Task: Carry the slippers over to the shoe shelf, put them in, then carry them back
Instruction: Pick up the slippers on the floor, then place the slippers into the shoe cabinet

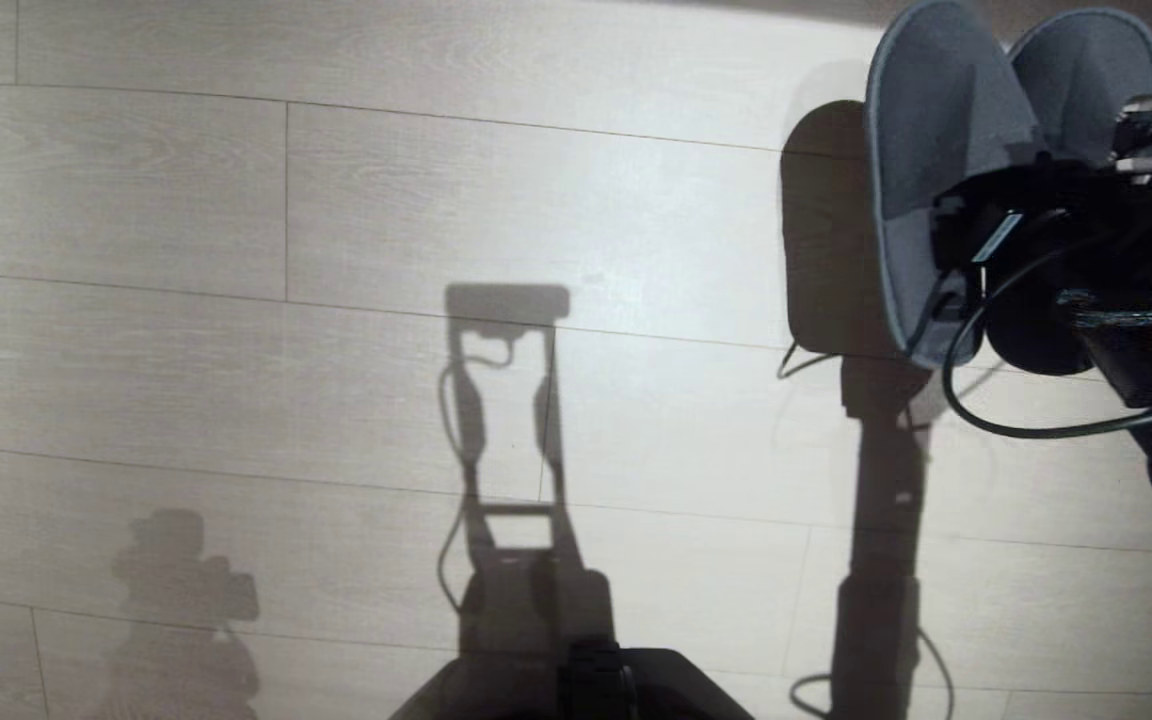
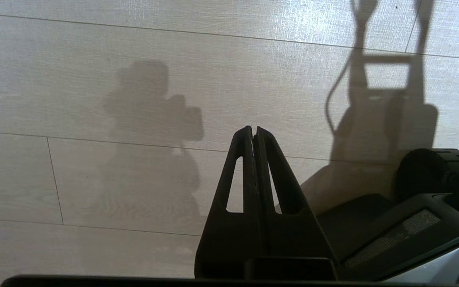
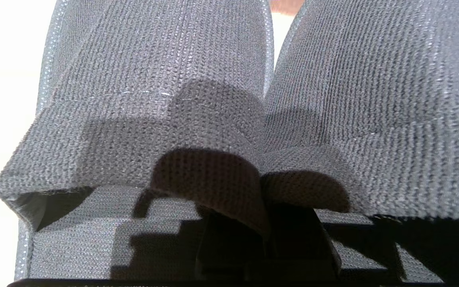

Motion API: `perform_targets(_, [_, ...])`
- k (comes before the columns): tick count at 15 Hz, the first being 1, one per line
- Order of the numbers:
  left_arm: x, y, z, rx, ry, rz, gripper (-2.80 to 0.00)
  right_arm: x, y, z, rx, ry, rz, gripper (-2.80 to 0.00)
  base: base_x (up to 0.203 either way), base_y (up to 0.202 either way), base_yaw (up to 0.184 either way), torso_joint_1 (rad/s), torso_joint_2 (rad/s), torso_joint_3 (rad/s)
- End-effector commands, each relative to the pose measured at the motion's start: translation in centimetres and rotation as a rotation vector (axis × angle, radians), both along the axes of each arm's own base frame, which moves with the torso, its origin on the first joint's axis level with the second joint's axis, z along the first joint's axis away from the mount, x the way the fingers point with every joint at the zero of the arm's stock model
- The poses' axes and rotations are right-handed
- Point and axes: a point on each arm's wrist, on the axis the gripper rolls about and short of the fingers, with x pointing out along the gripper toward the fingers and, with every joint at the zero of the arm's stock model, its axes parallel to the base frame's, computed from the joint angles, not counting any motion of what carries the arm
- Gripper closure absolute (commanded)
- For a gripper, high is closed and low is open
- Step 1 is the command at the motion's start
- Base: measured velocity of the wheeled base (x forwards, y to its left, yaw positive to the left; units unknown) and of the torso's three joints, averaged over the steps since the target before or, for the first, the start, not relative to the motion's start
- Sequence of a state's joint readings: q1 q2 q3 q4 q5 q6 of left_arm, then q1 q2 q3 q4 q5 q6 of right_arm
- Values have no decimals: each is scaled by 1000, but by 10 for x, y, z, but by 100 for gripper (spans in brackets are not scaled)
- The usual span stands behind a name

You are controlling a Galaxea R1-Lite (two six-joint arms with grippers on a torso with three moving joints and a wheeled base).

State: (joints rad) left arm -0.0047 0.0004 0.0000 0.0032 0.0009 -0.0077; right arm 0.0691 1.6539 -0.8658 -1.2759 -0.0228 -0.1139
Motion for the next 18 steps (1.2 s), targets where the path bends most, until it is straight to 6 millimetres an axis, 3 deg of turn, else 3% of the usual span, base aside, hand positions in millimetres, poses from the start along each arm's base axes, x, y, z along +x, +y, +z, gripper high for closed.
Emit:
perform_targets(1, [0, 0, 0, 0, 1, 1, 0, -46, -3, 26, 5, -73, 1, 0, 0, 0, 0, 0, 0, 0])
perform_targets(4, [0, 0, 0, 0, -1, 1, 0, -97, -7, 36, 4, -53, 3, 0, 0, 0, 0, 0, 0, 0])
perform_targets(7, [0, 0, 0, 2, -1, 0, 0, -184, -12, 46, -5, -91, 24, 0, 0, 0, 0, 0, 0, 0])
perform_targets(10, [0, 0, 0, 2, 0, 1, 0, -257, -17, 28, -21, -42, 49, 0, 0, 0, 0, 0, 0, 0])
perform_targets(14, [0, 0, 0, 2, -1, 1, 0, -312, -20, -7, -33, 45, 69, 0, 0, 0, 0, 0, 0, 0])
perform_targets(18, [0, 0, 0, 2, -1, 1, 0, -332, -21, -31, -33, 45, 51, 0, 0, 0, 0, 0, 0, 0])
